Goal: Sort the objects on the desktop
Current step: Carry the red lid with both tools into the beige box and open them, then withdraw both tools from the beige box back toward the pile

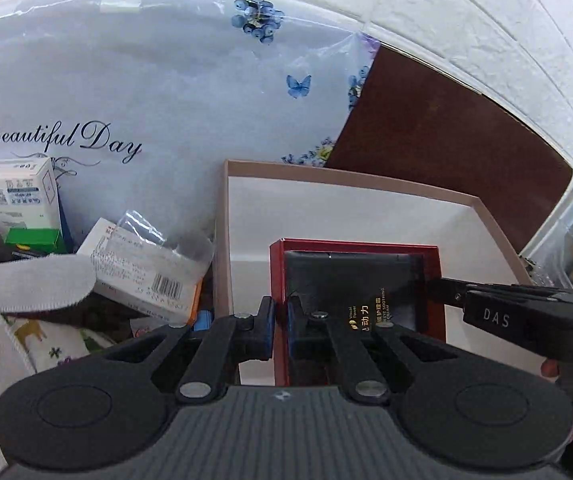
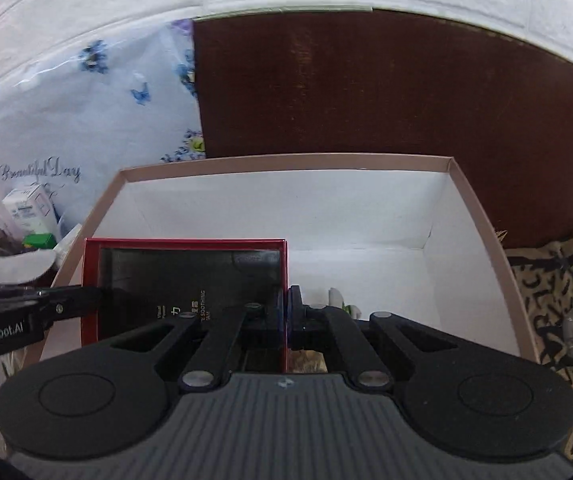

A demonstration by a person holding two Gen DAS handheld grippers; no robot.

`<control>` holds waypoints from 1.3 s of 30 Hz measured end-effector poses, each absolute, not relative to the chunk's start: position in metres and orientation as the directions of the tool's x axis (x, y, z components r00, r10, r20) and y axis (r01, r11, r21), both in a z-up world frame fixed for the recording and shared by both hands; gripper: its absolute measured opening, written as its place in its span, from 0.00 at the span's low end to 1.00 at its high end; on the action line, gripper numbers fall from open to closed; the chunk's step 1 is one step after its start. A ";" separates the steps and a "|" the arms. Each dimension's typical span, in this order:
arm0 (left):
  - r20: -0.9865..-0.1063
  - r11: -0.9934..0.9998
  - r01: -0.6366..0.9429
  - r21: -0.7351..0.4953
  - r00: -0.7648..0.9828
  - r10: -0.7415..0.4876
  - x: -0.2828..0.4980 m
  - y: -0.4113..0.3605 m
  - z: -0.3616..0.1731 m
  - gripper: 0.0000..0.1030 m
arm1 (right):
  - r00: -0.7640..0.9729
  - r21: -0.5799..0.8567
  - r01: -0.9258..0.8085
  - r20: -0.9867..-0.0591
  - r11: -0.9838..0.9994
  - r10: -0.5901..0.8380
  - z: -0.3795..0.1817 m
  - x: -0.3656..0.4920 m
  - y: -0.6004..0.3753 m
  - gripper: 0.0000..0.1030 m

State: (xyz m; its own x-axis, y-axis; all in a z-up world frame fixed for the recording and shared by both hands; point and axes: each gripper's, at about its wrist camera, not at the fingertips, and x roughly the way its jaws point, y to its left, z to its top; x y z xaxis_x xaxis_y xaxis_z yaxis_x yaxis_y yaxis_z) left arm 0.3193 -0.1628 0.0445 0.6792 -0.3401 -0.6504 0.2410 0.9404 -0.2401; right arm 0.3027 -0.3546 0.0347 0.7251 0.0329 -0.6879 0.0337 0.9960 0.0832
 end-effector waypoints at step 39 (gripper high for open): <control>-0.454 0.833 0.333 -0.441 0.718 -0.527 0.155 -0.101 0.093 1.00 | 0.818 0.135 -0.135 -0.544 0.982 0.187 0.081 0.176 -0.313 0.85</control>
